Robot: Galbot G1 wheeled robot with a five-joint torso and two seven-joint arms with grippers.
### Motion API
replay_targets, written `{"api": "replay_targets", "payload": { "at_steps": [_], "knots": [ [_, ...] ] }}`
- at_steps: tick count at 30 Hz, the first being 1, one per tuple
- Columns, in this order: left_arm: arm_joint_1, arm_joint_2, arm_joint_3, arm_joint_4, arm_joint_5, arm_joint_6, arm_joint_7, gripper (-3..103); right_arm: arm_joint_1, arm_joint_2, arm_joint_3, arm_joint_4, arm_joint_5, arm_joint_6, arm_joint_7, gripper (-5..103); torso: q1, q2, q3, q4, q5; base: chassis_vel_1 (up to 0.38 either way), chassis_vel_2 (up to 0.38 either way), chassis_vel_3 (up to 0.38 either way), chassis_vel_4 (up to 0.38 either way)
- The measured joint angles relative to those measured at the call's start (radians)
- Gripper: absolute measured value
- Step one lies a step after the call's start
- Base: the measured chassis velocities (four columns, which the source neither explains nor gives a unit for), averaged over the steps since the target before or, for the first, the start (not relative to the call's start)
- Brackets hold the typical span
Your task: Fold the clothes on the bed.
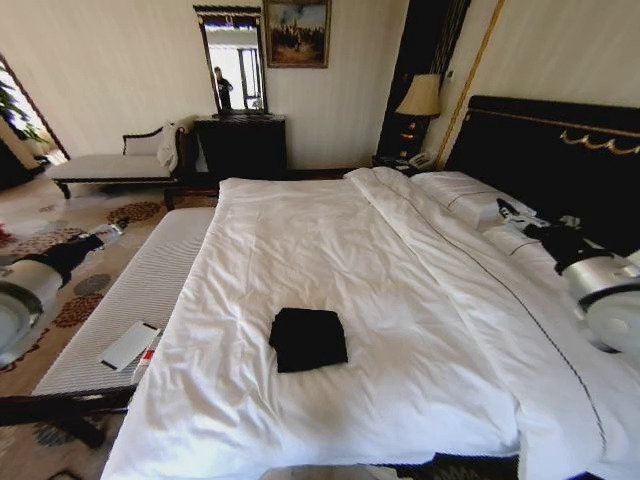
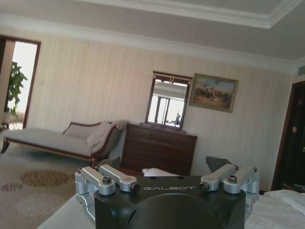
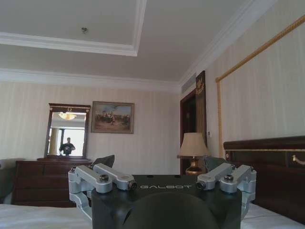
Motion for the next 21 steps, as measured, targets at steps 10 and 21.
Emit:
{"api": "replay_targets", "payload": {
  "at_steps": [10,21],
  "knots": [
    [0.102,-0.227,0.054,-0.148,0.231,-0.081,0.016,100,-0.046,0.182,-0.022,0.086,-0.130,0.053,0.016,100,0.000,0.000,0.000,-0.0001,-0.0006,0.000,0.000,0.000,0.000],
    [0.154,-0.257,0.051,-0.127,0.272,-0.089,0.032,100,-0.030,0.207,-0.054,0.062,-0.173,0.068,0.004,100,0.000,0.000,0.000,0.0001,-0.0007,0.000,0.000,0.000,0.000]
  ]
}}
